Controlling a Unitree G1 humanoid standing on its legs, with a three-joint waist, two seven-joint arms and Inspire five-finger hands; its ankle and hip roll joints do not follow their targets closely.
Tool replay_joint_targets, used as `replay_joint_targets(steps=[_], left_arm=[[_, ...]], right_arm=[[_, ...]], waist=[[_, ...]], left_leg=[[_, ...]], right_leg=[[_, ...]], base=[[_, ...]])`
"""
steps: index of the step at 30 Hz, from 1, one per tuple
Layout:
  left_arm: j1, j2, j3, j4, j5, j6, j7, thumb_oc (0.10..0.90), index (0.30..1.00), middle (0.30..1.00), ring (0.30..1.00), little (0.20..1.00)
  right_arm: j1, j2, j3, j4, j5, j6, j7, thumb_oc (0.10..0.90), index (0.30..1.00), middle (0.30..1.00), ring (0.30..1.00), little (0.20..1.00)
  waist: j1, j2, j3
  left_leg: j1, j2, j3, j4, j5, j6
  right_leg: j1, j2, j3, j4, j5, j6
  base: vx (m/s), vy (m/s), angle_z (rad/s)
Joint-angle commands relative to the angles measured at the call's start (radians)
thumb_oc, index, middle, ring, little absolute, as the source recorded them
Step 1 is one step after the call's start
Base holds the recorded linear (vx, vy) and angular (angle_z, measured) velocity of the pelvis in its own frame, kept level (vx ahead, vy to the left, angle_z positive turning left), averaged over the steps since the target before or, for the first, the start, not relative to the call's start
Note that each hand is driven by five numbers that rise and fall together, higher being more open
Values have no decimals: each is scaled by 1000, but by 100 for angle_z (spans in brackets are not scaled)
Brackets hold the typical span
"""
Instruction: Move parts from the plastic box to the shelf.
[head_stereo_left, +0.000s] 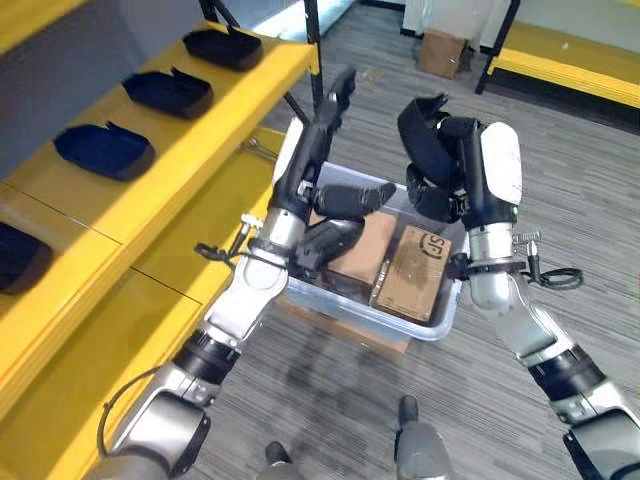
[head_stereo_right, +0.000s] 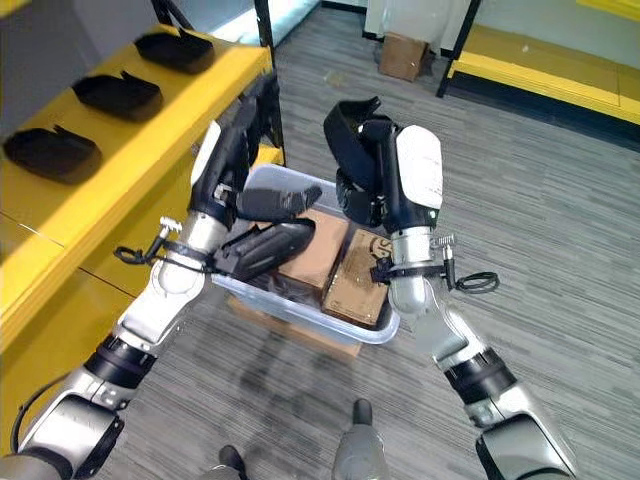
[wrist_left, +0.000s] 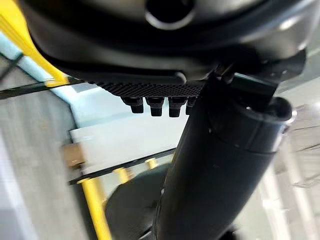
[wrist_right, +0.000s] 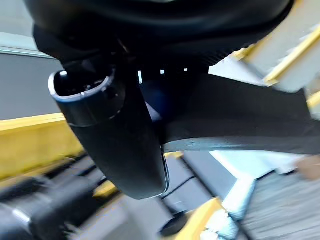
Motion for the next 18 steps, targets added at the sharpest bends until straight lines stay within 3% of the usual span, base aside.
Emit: replay_joint_targets(steps=[1,6,8,10,12,16,18], left_arm=[[40,-27,41,-71,-129,-34,-79,900,1000,1000,1000,1000],[405,132,159,-297,-299,-188,-422,900,1000,1000,1000,1000],[526,190,235,-400,-376,-200,-510,900,1000,1000,1000,1000],[586,219,289,-440,-405,-208,-541,900,1000,1000,1000,1000],[606,231,307,-457,-422,-217,-543,900,1000,1000,1000,1000],[599,221,307,-470,-448,-213,-599,900,1000,1000,1000,1000],[590,231,318,-476,-469,-214,-627,900,1000,1000,1000,1000]], right_arm=[[-14,-31,-62,-134,-85,-99,-23,400,300,300,300,300],[260,-152,-280,-329,-118,-110,-47,400,300,300,300,300],[323,-179,-356,-384,-121,-124,-39,400,300,300,300,300],[297,-191,-349,-390,-139,-129,-40,400,300,300,300,300],[259,-201,-325,-383,-140,-129,-41,400,300,300,300,300],[218,-226,-308,-400,-162,-90,-17,400,300,300,300,300],[247,-258,-331,-426,-180,-86,-20,400,300,300,300,300]], waist=[[24,-22,-210],[67,-17,-225],[100,-17,-219],[132,-15,-212],[150,-13,-214],[172,-18,-222],[169,-19,-227]], left_leg=[[-19,83,-90,-43,59,13],[-70,38,-250,-92,72,30],[-87,18,-296,-84,67,32],[-97,15,-330,-79,74,31],[-95,24,-327,-92,87,27],[-121,53,-255,-100,123,10],[-144,56,-187,-91,137,4]], right_leg=[[37,-55,114,2,-62,55],[51,19,218,6,-102,36],[68,33,213,7,-118,27],[77,39,195,11,-125,14],[78,38,173,14,-131,8],[111,28,81,24,-166,-2],[124,20,15,25,-172,-5]], base=[[45,87,53],[-40,40,90],[-3,30,117],[4,40,61],[-6,55,40],[25,95,61],[3,168,67]])
